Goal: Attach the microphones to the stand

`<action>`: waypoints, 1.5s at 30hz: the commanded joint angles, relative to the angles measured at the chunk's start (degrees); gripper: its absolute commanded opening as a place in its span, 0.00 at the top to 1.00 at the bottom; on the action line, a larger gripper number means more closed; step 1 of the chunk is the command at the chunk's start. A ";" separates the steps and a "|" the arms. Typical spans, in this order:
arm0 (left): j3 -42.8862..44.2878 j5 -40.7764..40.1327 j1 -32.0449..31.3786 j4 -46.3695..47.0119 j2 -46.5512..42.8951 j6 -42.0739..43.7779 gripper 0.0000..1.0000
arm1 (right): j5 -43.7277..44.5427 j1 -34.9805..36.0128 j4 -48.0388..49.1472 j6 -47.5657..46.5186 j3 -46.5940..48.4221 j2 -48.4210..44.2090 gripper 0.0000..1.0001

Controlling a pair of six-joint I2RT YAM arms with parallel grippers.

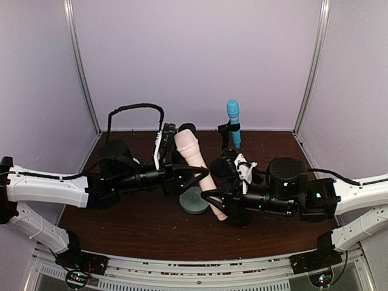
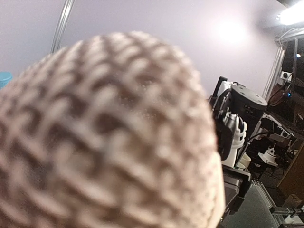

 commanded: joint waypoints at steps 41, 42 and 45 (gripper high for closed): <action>4.47 -5.81 2.57 -34.67 -5.07 19.09 0.93 | -3.55 -4.64 -15.02 4.47 22.49 13.86 0.20; 4.47 -5.78 2.51 -34.65 -5.12 19.11 0.93 | -3.23 -4.70 -14.89 4.63 22.91 14.46 0.21; 4.26 -5.69 2.55 -34.50 -5.12 18.93 0.94 | -1.53 -4.70 -13.91 5.68 23.38 15.71 0.22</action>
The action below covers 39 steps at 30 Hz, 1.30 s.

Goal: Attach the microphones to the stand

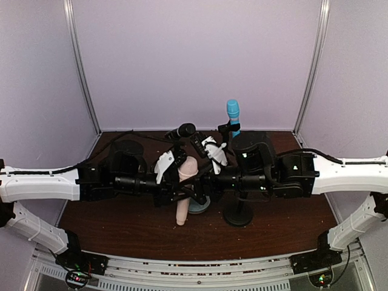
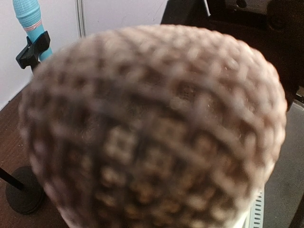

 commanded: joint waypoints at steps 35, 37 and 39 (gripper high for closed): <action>-6.22 6.68 -0.28 18.53 0.68 0.81 0.61 | -12.85 -5.35 17.24 -6.56 -9.16 -10.27 0.73; -5.55 7.17 -0.29 18.74 1.44 0.83 0.70 | -12.90 -5.33 17.34 -6.63 -9.28 -10.01 0.73; -5.46 7.74 -0.30 19.32 1.86 1.01 0.78 | -12.94 -5.41 17.58 -6.72 -9.55 -9.97 0.73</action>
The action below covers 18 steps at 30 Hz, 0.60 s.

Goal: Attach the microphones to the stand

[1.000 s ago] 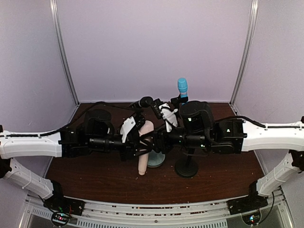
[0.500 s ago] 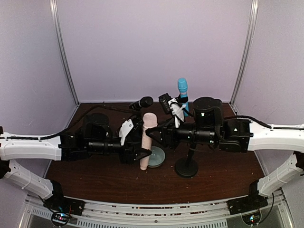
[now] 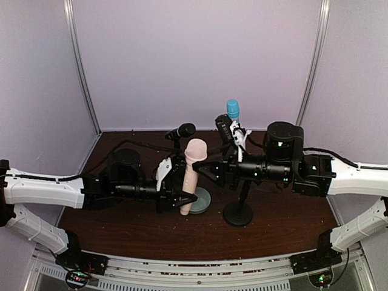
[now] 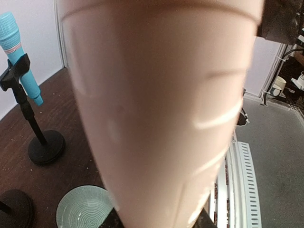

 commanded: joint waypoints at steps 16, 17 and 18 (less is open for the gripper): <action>1.07 -4.28 -0.26 2.28 0.19 0.19 0.94 | 2.29 -0.17 -6.56 -0.89 7.80 5.52 0.26; 1.07 -4.42 -0.37 2.07 0.06 0.25 0.94 | 3.05 -0.20 -6.75 -0.80 8.33 5.88 0.27; 1.15 -4.53 -0.49 1.76 -0.06 0.39 0.94 | 3.76 -0.22 -6.98 -0.86 8.71 6.22 0.29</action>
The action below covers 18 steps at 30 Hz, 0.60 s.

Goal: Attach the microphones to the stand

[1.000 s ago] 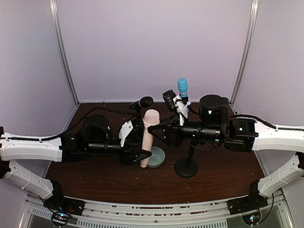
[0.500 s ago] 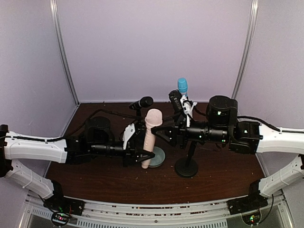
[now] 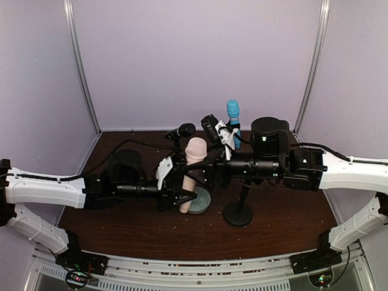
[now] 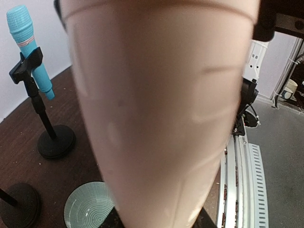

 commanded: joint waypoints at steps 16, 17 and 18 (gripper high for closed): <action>-0.88 -2.75 -0.82 0.55 -2.61 0.39 0.45 | -4.13 -1.48 0.42 -3.61 1.20 -1.36 0.76; -1.39 -2.02 -0.81 0.60 -3.05 1.07 0.44 | -5.93 -1.77 0.68 -4.76 0.78 -2.52 0.76; -1.92 -1.09 -0.79 0.67 -3.49 1.80 0.43 | -8.69 -2.11 1.22 -5.79 -0.04 -3.60 0.76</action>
